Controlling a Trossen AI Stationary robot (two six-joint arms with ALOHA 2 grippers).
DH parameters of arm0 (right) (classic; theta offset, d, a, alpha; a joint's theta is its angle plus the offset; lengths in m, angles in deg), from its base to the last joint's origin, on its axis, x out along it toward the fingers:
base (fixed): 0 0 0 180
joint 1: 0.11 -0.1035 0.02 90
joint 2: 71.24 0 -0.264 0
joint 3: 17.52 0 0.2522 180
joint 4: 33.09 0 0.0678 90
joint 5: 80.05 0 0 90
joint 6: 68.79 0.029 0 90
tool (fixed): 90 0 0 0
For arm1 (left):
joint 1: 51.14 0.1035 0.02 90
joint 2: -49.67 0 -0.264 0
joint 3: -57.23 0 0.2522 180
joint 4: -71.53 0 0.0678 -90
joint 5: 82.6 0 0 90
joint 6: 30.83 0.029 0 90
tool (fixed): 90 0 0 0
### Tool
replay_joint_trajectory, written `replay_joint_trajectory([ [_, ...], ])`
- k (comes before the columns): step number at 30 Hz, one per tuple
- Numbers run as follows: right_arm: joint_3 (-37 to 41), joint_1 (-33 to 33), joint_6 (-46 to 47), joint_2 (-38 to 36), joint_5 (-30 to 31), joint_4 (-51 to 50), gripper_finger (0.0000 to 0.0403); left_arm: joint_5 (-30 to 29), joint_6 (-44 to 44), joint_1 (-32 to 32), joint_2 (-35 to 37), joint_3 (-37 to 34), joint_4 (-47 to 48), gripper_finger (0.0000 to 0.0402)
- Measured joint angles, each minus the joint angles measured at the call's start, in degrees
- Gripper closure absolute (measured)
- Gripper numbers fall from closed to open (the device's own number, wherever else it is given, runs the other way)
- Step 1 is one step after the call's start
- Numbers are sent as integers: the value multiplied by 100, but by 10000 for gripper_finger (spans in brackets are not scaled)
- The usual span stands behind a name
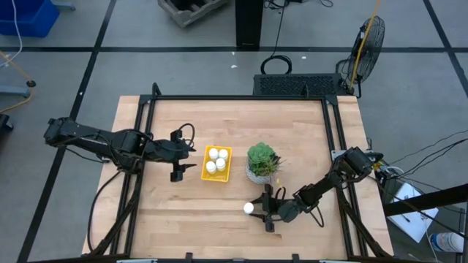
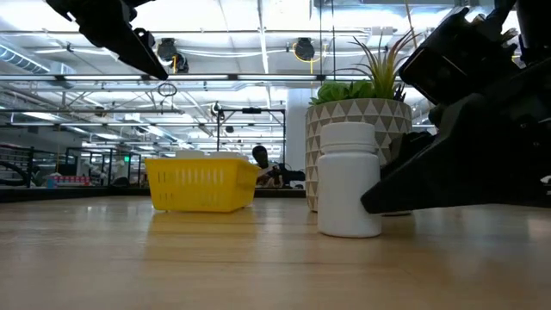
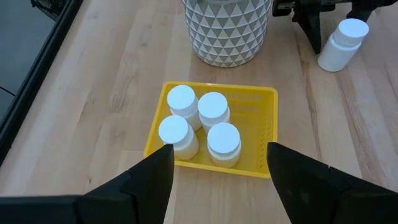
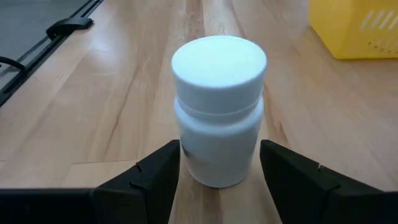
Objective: Pick and place pill bottles into a basket
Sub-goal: Put the white medicine bottle into the yellow basket
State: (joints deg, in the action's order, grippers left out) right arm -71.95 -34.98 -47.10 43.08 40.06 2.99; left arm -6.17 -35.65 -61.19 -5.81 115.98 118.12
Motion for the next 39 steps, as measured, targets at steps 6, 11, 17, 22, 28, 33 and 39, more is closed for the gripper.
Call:
replay_joint_trajectory([
  [6, -233, -48, -126, 73, 98, -20, 190, 2, 26, 44, -1, 0, -86, 137],
  [11, -476, -38, -180, 340, -20, -35, 190, 1, 138, 132, -1, -1, -205, 138],
  [17, -524, 23, -7, 552, -214, 198, 191, 4, 157, 144, 1, -2, -277, 140],
  [22, -529, 35, -28, 568, -326, 264, 215, 9, 160, 144, 1, -2, -272, 136],
  [28, -529, 31, -132, 392, -340, 141, 248, 13, 157, 144, 0, -2, -268, 146],
  [33, -715, 29, -85, -382, -342, -1285, 248, 15, 157, 144, 1, -2, -257, 146],
  [39, -900, 30, -371, -1675, -399, -2633, 248, 14, 157, 144, -1, -2, -234, 147],
])
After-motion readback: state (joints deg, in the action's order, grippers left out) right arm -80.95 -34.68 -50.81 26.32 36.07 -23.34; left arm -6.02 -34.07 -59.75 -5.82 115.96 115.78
